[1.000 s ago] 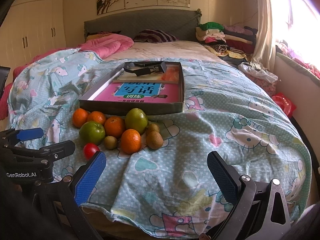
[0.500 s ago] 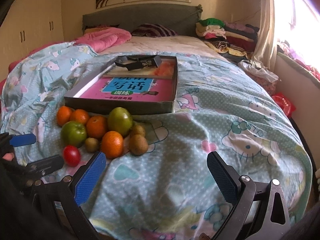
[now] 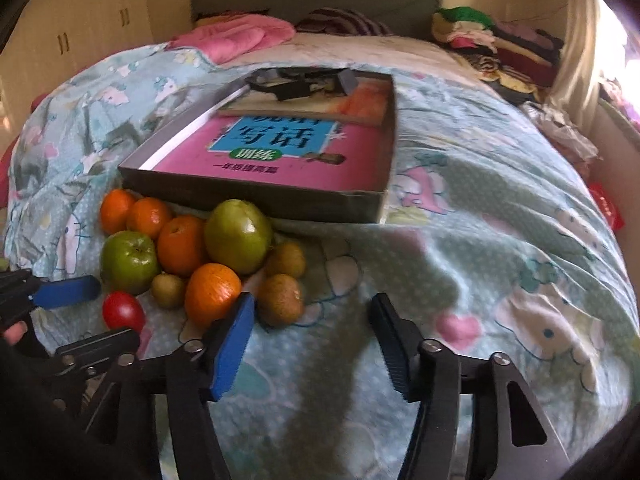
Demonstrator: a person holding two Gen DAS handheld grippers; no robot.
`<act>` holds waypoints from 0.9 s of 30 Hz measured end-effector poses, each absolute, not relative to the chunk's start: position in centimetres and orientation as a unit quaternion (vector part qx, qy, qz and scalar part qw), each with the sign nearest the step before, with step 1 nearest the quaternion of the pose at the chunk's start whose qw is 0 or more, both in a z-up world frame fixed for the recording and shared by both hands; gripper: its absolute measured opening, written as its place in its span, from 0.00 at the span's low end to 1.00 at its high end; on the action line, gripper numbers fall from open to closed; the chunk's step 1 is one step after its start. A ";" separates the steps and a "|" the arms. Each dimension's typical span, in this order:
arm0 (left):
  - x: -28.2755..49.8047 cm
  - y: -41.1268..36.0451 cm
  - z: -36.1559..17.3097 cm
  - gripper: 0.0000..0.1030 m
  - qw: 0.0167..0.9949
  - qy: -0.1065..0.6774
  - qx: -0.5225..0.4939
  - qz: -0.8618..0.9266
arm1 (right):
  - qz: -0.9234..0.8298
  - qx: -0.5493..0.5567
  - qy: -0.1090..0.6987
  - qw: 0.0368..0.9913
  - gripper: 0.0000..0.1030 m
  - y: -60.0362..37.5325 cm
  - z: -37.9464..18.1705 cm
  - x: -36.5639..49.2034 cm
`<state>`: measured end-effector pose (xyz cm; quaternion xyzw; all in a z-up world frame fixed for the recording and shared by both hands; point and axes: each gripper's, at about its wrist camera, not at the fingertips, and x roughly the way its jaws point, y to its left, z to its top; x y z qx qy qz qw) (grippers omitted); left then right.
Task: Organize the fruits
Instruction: 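Grasp the red tomato with the left tool while the right tool grasps a brown kiwi, then carry the tomato and kiwi over the grey tray with both tools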
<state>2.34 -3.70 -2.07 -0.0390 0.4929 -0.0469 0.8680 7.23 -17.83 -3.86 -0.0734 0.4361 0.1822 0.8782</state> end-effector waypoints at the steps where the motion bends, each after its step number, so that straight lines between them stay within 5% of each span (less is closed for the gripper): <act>1: 2.5 -3.7 -2.1 0.57 0.868 0.493 -0.039 -0.045 | 0.187 -0.078 0.438 0.876 0.53 -17.5 -4.1 7.5; 7: 3.0 -3.8 -2.7 0.48 0.865 0.498 -0.042 -0.041 | 0.204 -0.074 0.431 0.876 0.33 -17.3 -4.8 8.0; 10: 2.8 -3.6 -2.6 0.25 0.861 0.502 -0.054 -0.059 | 0.215 -0.056 0.420 0.880 0.26 -17.7 -4.2 7.6; 27: 5.7 -1.0 3.5 0.25 0.894 0.440 -0.069 -0.053 | 0.237 -0.006 0.360 0.902 0.26 -18.2 0.9 8.7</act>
